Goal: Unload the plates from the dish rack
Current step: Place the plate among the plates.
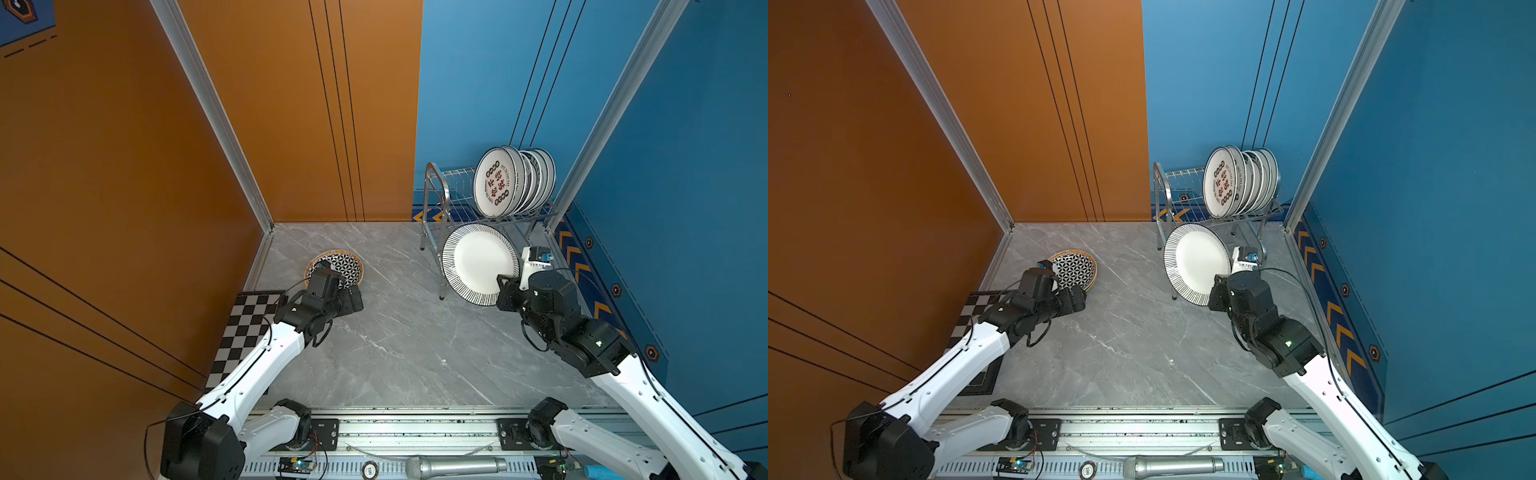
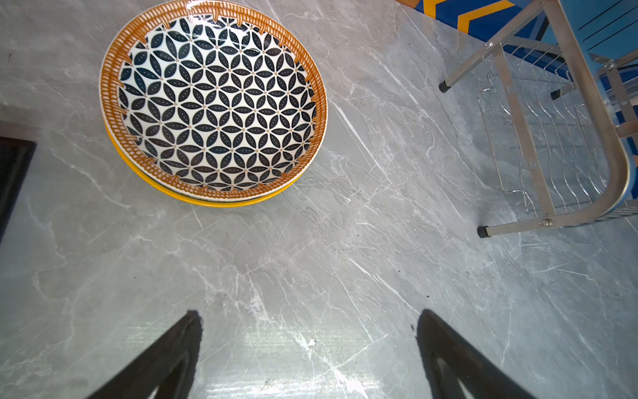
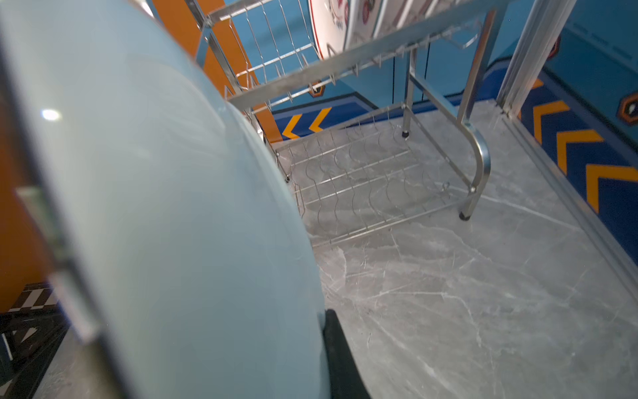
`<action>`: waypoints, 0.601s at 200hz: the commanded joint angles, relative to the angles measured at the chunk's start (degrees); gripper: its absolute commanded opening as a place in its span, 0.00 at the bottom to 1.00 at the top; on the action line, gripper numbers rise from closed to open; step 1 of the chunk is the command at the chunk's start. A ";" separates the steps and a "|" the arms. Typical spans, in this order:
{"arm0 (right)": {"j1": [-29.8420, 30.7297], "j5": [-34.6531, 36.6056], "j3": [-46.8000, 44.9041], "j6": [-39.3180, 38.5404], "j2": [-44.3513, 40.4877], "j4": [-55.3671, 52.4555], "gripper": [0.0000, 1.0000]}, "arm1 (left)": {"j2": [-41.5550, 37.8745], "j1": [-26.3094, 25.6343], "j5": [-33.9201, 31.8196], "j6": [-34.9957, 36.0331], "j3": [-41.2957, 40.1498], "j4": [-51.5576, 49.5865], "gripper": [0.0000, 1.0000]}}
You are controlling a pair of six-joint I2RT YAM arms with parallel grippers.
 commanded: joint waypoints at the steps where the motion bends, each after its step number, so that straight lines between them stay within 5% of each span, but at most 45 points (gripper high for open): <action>1: -2.09 -6.90 -1.95 7.70 -2.47 5.52 0.00 | 0.02 -0.96 0.35 0.33 -1.65 1.06 0.98; 120: 1.24 -20.04 -18.16 20.96 5.10 21.10 0.00 | -1.01 -3.92 13.01 -3.38 -8.61 9.72 0.98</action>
